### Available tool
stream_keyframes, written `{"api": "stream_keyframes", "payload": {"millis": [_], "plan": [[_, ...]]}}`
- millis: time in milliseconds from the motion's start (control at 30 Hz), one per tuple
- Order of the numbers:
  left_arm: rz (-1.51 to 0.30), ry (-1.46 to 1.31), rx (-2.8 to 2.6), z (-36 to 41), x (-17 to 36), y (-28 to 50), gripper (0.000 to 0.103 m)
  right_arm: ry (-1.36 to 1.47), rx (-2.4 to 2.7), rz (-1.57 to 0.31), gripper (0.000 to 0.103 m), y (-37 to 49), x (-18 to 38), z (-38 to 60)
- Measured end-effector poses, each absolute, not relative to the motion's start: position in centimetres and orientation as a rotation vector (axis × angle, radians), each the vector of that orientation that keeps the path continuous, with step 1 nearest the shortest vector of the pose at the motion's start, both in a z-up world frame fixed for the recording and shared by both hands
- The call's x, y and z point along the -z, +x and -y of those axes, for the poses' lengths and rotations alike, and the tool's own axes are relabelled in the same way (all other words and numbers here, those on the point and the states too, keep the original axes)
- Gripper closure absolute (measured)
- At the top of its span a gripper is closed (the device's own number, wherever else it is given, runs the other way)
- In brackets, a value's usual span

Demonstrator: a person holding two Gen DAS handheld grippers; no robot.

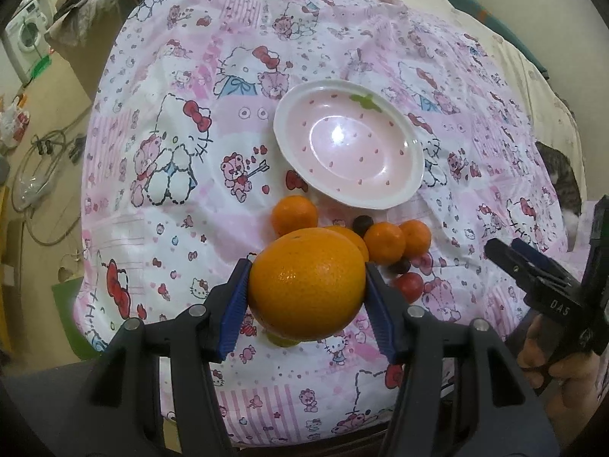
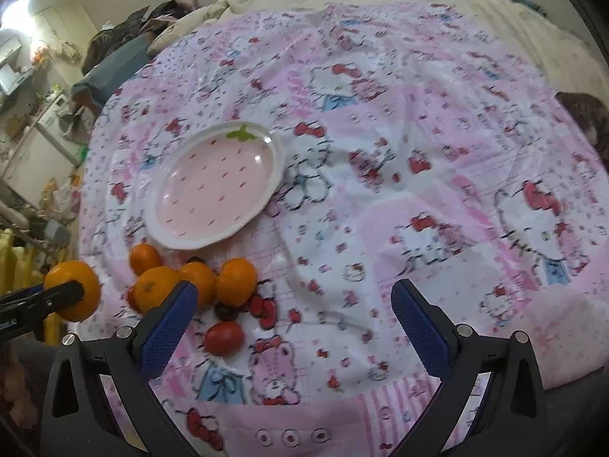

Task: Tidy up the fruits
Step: 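Grasp a dark purple grape with the right gripper while the left gripper holds the orange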

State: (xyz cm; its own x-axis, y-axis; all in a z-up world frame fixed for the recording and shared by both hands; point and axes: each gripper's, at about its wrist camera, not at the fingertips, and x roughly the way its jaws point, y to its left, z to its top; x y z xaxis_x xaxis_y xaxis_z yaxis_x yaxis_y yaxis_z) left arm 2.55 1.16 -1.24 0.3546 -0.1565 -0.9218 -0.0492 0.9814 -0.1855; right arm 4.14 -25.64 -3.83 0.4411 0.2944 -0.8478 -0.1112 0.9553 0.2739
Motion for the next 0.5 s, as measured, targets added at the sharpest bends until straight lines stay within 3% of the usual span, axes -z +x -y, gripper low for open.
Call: {"api": "stream_keyframes", "payload": {"millis": [167,267,500], "plan": [[-1.203,-0.245,0.073,-1.9,0.9,2.1,0.05,0.246,-0.311,-1.177,0.023,4.5,5.0,25.2],[-1.203,-0.261,0.068,-2.4,0.8,2.1,0.05,0.274,-0.387,-1.248,0.039,4.8,6.1,24.1],[-1.201,-0.293,0.091,-2.6,0.6,1.9,0.05,0.227,-0.423,-1.361,0.047,5.7,8.9,20.8]]}}
